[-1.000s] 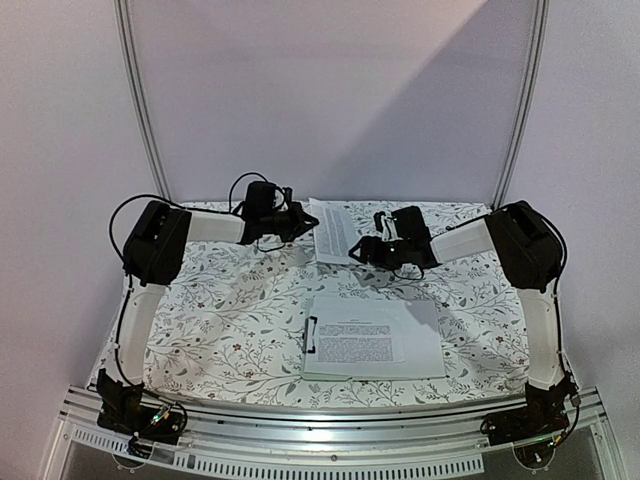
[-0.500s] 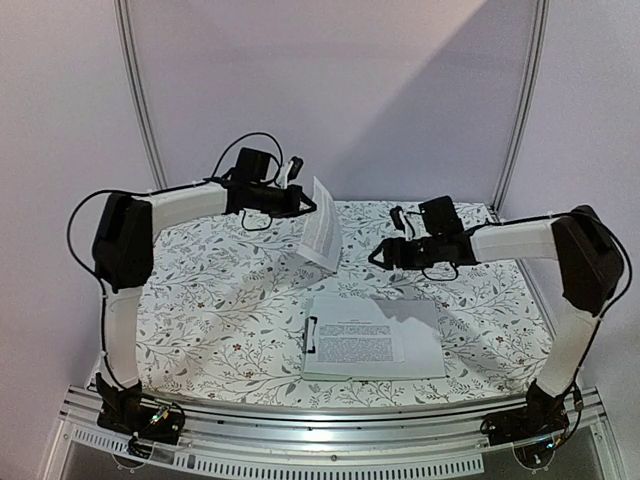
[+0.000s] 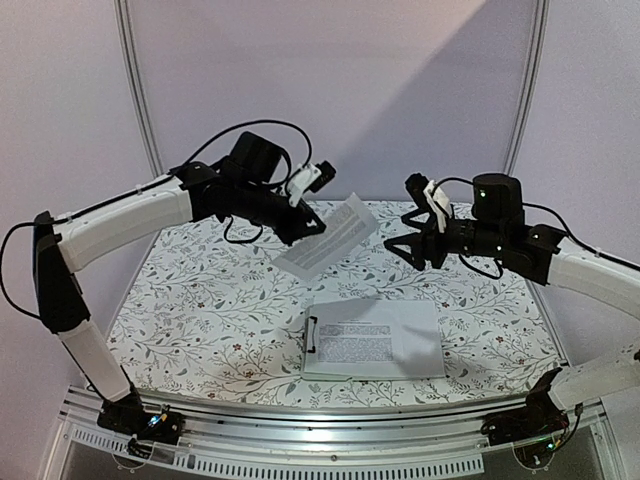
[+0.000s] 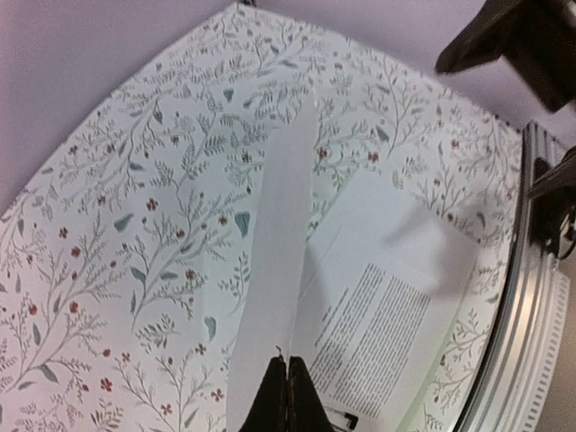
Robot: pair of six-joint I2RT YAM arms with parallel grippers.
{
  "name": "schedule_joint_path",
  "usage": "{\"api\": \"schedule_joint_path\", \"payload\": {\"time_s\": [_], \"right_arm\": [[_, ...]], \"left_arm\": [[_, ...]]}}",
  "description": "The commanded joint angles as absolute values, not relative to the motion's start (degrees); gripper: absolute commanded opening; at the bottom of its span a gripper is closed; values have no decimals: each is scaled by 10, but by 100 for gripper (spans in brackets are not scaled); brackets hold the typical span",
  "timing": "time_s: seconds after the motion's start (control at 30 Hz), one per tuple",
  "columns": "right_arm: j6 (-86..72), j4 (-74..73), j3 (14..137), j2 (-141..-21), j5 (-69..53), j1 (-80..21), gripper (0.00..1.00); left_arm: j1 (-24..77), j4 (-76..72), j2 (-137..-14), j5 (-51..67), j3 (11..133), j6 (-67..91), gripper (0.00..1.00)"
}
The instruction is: Put the files into the folder
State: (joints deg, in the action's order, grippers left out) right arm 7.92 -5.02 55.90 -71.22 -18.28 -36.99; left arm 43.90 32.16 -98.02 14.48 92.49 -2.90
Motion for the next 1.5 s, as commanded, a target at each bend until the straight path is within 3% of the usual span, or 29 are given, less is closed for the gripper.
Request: {"api": "schedule_joint_path", "payload": {"time_s": [0.0, 0.37, 1.07, 1.13, 1.23, 1.33, 1.47], "right_arm": [[164, -63, 505, -682, -176, -386, 77], [197, -92, 527, -742, -202, -420, 77], [161, -6, 553, -821, -282, -427, 74], [151, -5, 562, -835, -307, -428, 68], [147, -26, 585, -853, -331, -434, 47], [148, -65, 603, -866, -343, -437, 33], [144, -67, 586, -848, -342, -437, 31]], "left_arm": [[484, 389, -966, 63, 877, -63, 0], [533, 369, -916, 68, 803, -75, 0], [543, 374, -897, 110, 815, -97, 0], [543, 373, -899, 110, 817, -98, 0], [543, 377, -904, 101, 823, -97, 0], [543, 381, -902, 90, 827, -93, 0], [542, 374, -894, 66, 820, -92, 0]]}}
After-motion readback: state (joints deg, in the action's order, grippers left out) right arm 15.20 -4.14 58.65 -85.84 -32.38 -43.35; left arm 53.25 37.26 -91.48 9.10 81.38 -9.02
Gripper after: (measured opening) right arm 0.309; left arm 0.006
